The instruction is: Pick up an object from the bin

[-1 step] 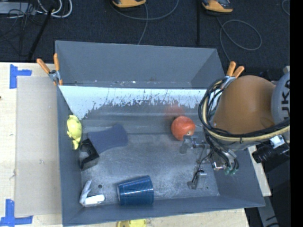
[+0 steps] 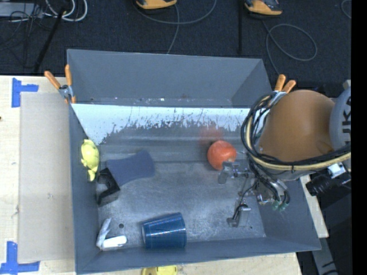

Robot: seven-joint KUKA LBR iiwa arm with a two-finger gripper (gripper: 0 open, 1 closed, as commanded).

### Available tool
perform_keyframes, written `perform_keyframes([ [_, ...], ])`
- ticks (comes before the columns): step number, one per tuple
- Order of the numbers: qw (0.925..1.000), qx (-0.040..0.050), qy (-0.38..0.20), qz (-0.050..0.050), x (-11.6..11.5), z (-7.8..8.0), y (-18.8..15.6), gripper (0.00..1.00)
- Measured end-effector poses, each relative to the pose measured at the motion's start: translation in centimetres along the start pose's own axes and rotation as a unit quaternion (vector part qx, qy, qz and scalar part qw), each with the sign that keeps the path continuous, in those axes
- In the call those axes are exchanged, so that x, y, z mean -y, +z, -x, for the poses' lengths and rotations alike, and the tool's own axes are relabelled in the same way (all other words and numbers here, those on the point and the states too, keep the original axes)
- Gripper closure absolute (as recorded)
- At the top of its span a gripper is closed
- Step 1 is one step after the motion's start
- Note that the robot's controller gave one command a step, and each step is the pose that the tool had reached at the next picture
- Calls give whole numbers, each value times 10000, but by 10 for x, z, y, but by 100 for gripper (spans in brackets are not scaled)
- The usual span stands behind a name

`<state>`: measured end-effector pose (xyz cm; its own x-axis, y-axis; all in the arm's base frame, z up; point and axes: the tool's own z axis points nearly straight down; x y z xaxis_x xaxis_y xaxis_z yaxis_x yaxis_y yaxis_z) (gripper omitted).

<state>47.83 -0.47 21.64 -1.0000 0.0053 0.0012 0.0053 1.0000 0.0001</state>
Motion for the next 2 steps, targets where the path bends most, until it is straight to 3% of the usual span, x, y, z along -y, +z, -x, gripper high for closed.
perform_keyframes([
  [1,10000,-29,-35,1,0,6,-41,0],
  [2,9993,103,356,3,-1,35,-41,0],
])
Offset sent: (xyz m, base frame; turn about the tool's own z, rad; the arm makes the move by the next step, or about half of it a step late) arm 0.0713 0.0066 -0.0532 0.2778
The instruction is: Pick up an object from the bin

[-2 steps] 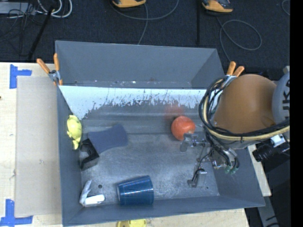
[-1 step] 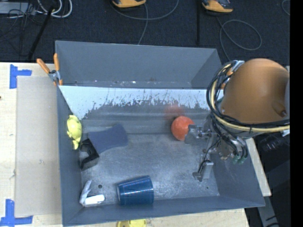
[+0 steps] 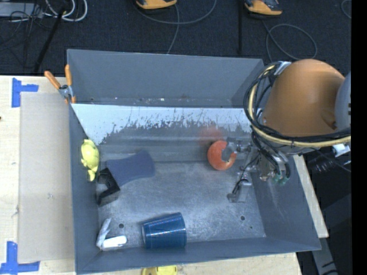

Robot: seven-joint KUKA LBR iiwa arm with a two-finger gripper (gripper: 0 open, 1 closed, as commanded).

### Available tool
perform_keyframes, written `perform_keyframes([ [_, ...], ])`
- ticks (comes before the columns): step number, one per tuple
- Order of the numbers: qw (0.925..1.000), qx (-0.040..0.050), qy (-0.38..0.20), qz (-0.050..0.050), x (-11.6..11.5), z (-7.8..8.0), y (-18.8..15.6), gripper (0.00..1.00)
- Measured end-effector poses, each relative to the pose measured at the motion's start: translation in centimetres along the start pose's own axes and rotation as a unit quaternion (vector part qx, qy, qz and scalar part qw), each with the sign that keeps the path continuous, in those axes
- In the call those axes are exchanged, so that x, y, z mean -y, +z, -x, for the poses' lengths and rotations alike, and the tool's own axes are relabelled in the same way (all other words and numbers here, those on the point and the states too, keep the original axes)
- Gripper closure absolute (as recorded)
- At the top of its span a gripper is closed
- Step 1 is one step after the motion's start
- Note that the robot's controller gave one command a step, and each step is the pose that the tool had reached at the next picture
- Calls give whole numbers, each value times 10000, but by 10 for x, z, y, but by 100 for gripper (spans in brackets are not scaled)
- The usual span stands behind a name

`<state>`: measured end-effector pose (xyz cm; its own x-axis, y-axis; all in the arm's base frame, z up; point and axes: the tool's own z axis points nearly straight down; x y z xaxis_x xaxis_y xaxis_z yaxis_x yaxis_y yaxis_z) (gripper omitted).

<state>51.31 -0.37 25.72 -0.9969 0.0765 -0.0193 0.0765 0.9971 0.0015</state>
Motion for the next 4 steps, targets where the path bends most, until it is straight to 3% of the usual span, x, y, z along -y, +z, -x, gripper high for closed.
perform_keyframes([
  [1,9995,-155,275,-16,-13,-6,-8,0],
  [2,9970,-67,-768,0,-9,3,-2,0],
  [3,9856,-73,-1689,2,-46,-4,60,0],
  [4,9965,-115,-826,15,-64,-13,95,0],
])
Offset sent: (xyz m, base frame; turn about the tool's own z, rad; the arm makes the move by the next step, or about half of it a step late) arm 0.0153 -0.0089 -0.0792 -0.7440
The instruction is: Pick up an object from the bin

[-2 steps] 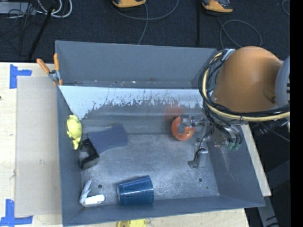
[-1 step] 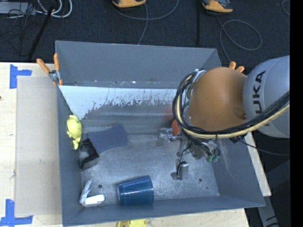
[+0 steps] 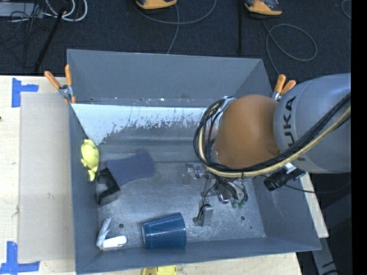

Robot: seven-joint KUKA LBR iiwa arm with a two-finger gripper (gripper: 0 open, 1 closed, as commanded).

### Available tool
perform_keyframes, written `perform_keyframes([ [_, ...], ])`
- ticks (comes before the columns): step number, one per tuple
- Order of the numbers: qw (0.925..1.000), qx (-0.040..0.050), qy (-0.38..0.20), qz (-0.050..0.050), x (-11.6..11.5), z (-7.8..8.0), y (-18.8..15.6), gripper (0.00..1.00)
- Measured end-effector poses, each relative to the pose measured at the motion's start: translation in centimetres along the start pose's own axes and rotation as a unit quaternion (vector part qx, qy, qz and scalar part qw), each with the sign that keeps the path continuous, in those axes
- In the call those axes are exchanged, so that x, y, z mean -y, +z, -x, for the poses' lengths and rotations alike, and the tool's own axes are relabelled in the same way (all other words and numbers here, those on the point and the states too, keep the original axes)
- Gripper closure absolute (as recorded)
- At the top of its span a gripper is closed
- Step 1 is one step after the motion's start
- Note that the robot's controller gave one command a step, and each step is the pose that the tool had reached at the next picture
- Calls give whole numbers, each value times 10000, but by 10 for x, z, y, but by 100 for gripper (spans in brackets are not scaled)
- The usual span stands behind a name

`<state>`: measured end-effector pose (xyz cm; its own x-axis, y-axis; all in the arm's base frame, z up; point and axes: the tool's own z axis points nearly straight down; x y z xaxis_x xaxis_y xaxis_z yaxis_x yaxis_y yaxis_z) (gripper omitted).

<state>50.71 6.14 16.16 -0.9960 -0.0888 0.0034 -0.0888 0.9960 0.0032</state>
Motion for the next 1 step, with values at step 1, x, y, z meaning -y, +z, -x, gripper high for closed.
perform_keyframes([
  [1,9975,4,700,-16,-5,0,13,0],
])
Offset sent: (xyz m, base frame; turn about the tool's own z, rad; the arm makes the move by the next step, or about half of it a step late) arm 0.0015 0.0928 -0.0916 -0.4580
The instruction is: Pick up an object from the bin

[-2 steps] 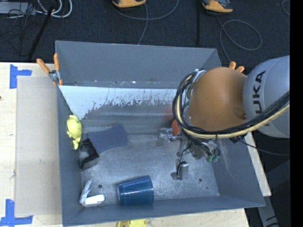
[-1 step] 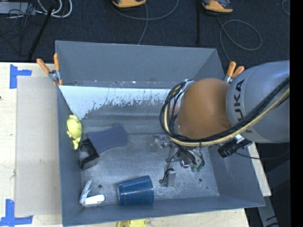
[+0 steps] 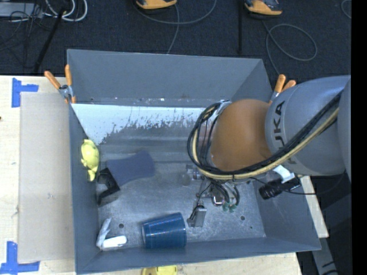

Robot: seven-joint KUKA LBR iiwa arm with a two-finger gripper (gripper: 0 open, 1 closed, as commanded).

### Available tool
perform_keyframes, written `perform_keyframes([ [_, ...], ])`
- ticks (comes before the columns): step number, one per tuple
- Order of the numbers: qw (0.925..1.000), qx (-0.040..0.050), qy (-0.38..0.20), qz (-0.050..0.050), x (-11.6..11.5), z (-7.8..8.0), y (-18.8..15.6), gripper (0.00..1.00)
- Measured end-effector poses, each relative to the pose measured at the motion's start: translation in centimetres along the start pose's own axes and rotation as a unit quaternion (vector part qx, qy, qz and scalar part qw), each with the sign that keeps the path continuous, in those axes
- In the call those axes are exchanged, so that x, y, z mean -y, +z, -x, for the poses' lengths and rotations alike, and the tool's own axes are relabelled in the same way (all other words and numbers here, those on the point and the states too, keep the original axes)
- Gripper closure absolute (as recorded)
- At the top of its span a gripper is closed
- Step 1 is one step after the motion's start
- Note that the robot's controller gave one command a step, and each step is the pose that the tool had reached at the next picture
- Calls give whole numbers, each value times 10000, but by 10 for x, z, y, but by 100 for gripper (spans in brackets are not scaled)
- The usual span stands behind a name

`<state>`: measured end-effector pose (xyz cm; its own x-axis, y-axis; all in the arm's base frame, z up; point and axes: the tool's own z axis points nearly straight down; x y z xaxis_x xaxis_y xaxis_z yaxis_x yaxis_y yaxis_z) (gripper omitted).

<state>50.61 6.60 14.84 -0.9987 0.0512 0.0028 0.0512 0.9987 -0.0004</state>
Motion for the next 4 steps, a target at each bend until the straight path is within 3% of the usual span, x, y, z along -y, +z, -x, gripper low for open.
perform_keyframes([
  [1,9906,17,-1367,-6,-33,0,29,0],
  [2,9746,6,-2239,-3,-59,-6,56,0],
  [3,9843,0,-1765,-2,-64,-26,77,100],
  [4,9843,4,-1763,-1,-64,-26,77,100],
])
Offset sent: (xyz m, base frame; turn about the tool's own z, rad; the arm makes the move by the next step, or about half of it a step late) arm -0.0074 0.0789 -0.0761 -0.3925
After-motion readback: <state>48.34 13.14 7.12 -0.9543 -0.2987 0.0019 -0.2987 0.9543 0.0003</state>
